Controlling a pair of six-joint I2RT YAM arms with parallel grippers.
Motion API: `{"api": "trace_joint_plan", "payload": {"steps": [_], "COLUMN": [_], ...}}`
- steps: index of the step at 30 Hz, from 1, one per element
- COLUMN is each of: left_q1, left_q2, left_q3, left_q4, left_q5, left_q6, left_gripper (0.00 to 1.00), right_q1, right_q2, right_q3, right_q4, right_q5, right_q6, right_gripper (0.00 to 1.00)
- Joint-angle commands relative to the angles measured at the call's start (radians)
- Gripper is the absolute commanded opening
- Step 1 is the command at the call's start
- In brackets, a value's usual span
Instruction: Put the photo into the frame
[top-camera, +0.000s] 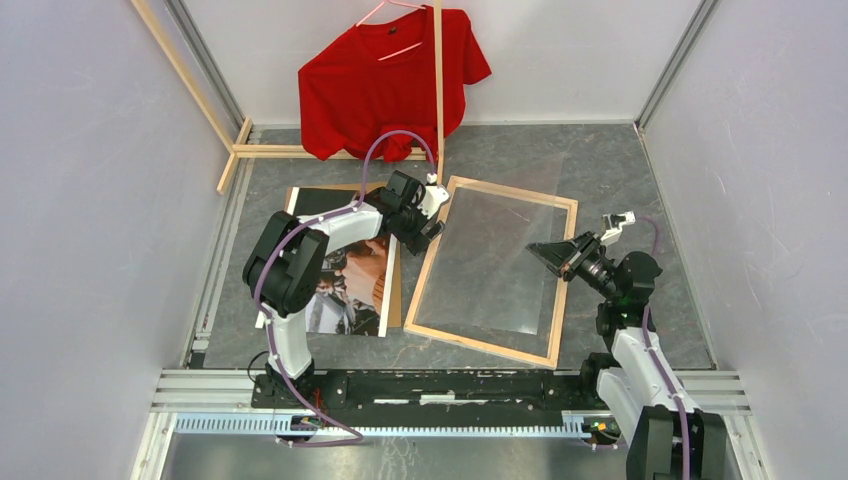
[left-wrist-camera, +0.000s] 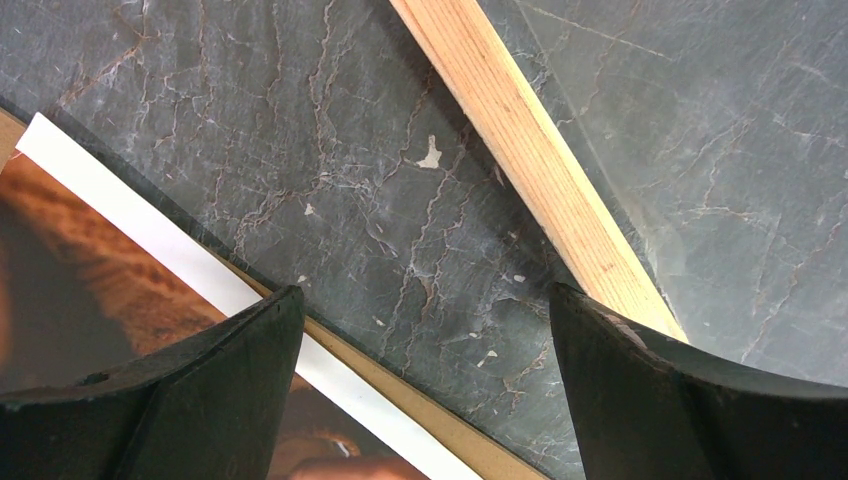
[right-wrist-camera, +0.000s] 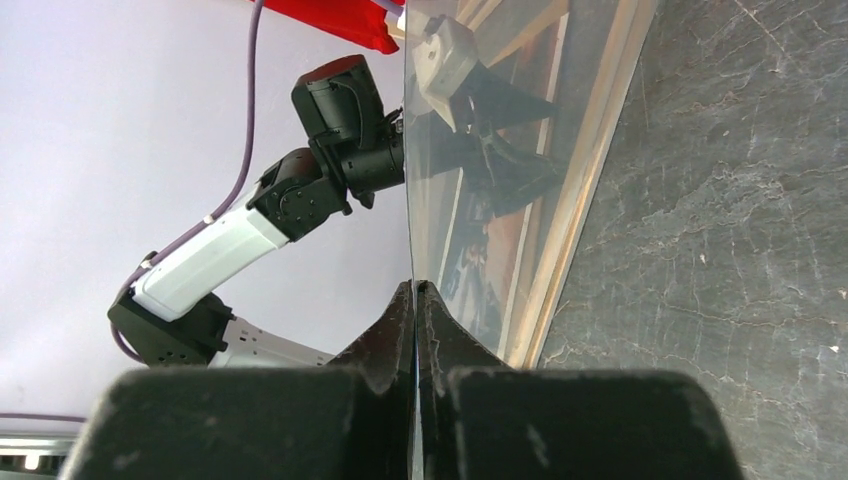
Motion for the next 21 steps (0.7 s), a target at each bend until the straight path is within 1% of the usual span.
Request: {"api": "trace_joint_plan", "payload": {"steps": [1, 3, 10, 18, 21], "left_q1": [-0.007, -0.006, -0.005, 0.0, 0.001], "left_q2": [-0.002, -0.001, -0.002, -0.008, -0.007], "left_q3": [-0.005, -0.006, -0.007, -0.008, -0.008], "left_q4": [-0.047, -0.047, -0.044, -0.045, -0.045], "left_q5": [0.015, 0.013, 0.009, 0.007, 0.008], "left_q6": [0.007, 0.008, 0.008, 0.008, 0.009], "left_gripper": [0.98, 0.98, 0.97, 0.97, 0.97], "right_q1": [0.016, 0.018, 0.02, 0.018, 0.019], "right_q2": [0.004, 0.006, 0.053, 0.073, 0.084], "right_q3": [0.038, 0.048, 0.056, 0.099, 0.109], "right_q4": [0.028, 0.009, 0.021, -0.072, -0.088], "right_q5": [0.01, 0.008, -0.02, -0.032, -0.039], "right_q6": [-0.045, -0.069, -0.101, -0.205, -0.219], "right_gripper": [0.0, 0.0, 0.0, 0.0, 0.0]}}
